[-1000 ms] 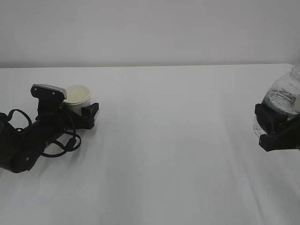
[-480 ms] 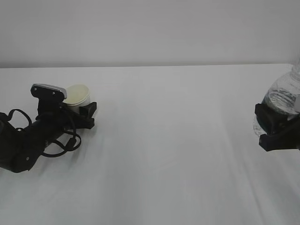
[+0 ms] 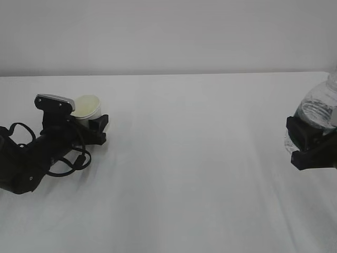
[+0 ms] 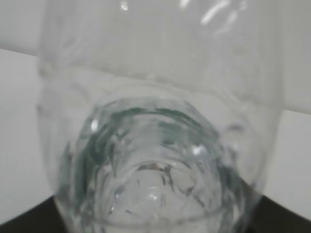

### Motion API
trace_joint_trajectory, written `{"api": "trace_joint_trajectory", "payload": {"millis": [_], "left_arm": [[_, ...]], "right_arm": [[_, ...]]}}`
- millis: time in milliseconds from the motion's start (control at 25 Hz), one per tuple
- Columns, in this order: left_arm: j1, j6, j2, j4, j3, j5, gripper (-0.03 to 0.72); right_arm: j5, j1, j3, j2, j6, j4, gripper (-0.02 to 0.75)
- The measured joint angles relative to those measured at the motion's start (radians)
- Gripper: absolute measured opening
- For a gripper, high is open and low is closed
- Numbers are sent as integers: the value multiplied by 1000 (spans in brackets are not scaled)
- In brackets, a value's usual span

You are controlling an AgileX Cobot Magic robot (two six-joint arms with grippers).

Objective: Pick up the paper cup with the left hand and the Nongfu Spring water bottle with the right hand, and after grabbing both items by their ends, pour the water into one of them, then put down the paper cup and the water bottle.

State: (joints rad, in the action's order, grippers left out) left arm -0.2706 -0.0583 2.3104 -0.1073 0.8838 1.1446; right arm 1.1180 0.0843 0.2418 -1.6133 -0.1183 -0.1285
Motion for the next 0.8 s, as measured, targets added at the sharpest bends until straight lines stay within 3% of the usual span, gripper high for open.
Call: {"api": "trace_joint_trajectory", "payload": {"millis": [440, 800], "left_arm": [[0, 0, 0, -23, 2, 0, 482], [0, -28, -47, -234, -49, 0, 482]], "right_arm": [[0, 0, 0, 0, 0, 0, 404], [0, 0, 0, 0, 0, 0, 404]]}}
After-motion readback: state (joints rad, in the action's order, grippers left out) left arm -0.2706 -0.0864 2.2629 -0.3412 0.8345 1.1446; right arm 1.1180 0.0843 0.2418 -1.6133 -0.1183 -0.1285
